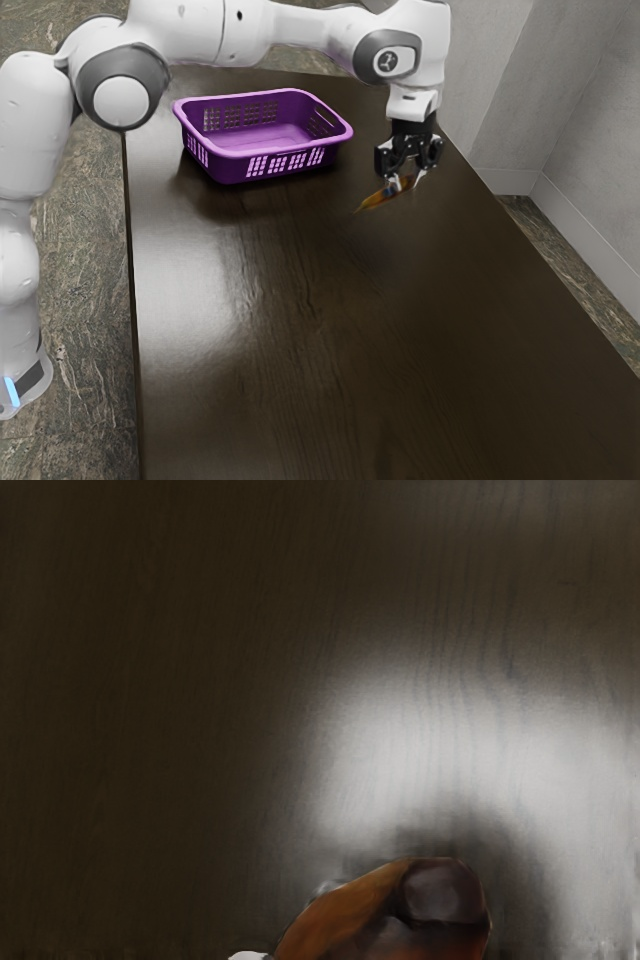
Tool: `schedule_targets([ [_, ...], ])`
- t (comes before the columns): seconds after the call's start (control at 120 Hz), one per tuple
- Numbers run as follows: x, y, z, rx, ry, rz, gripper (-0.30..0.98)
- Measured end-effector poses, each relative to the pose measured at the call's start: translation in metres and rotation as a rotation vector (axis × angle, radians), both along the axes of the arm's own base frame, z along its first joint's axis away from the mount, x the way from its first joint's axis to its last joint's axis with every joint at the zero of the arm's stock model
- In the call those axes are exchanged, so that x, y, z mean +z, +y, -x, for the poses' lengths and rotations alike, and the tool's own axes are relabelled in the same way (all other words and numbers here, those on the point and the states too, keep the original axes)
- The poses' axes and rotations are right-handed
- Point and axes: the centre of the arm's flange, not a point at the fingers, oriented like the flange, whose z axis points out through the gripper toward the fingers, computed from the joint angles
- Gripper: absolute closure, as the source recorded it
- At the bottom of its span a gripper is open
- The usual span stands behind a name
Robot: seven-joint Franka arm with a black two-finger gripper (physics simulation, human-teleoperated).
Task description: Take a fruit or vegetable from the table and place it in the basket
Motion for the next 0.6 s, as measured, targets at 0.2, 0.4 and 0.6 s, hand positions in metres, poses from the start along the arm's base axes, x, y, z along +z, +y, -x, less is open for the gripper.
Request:
schedule_targets([
  [0.2,0.028,0.035,0.022,0.067,0.008,-0.023,0.63],
  [0.4,0.062,0.097,0.055,0.184,0.009,-0.051,0.62],
  [0.6,0.077,0.177,0.098,0.34,0.036,-0.069,0.62],
])
